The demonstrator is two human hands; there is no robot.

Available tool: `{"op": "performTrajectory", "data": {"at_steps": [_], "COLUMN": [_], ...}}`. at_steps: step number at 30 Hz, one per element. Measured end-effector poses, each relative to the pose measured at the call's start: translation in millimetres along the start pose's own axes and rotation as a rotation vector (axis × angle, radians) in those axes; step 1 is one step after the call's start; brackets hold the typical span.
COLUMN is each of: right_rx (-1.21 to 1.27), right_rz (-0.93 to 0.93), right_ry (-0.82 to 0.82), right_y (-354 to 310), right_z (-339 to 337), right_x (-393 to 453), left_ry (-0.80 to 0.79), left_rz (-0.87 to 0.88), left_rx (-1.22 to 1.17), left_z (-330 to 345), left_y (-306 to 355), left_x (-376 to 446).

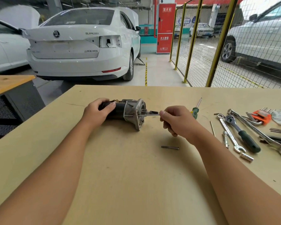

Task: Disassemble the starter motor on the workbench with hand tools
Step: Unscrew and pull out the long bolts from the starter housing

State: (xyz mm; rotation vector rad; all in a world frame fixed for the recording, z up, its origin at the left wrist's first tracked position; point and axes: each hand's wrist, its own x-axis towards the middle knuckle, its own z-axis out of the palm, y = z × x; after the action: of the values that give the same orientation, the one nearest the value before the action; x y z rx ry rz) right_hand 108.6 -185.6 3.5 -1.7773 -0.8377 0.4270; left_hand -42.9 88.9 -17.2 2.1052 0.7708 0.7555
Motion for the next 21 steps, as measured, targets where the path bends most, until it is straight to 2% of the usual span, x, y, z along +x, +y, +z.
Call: {"op": "performTrajectory", "data": {"at_steps": [6, 17, 21], "right_rx": [-0.144, -0.168, -0.289], "right_rz": [-0.117, -0.129, -0.135], "right_ry": [0.08, 0.062, 0.056], "right_y": [1, 1, -1], "right_z": [3, -9, -4], "right_x": [2, 1, 0], "left_ry": [-0.063, -0.113, -0.087], "left_rz": [0.063, 0.126, 0.159], "left_rx": [0.008, 0.177, 0.264], "left_z": [-2, 2, 7], "left_y": [7, 17, 23], "left_x": [-7, -11, -15]}}
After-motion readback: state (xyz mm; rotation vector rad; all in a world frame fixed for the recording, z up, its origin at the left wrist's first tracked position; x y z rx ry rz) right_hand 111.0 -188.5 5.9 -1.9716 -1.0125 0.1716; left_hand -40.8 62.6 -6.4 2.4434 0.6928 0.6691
